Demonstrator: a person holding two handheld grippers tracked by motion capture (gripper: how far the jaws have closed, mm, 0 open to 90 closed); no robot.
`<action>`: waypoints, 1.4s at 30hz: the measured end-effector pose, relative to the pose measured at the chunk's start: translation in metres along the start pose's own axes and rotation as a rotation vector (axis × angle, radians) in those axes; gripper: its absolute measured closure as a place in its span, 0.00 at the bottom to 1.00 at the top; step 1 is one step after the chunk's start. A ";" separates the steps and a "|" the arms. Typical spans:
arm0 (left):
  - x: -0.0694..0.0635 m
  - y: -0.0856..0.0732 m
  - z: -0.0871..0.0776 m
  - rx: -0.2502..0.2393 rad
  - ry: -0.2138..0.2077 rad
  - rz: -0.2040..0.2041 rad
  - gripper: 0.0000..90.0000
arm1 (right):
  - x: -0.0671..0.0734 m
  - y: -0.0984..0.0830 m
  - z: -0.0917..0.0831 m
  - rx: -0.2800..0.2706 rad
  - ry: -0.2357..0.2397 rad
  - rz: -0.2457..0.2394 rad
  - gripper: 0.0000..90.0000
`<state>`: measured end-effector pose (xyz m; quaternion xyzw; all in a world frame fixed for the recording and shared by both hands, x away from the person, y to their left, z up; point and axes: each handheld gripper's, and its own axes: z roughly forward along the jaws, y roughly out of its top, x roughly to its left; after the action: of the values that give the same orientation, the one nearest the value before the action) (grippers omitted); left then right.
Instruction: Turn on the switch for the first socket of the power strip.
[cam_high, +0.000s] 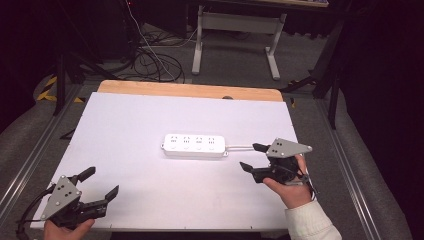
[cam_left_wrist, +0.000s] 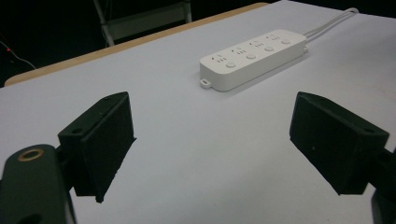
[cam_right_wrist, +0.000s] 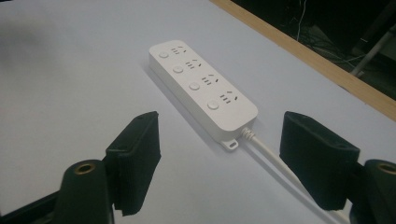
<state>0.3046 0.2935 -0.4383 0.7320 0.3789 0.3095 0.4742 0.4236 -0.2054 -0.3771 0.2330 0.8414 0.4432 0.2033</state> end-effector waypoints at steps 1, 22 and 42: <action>0.000 0.000 0.000 0.004 0.005 0.003 0.16 | -0.001 0.004 0.003 0.005 0.003 -0.007 0.33; 0.001 0.000 0.000 0.004 0.002 0.002 0.16 | -0.007 0.035 0.038 0.028 0.026 -0.026 0.33; 0.002 -0.001 0.001 0.010 -0.004 -0.004 0.16 | -0.018 0.044 0.067 0.061 0.034 -0.026 0.49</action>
<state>0.3060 0.2948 -0.4391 0.7344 0.3809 0.3052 0.4717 0.4843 -0.1495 -0.3727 0.2203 0.8609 0.4185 0.1875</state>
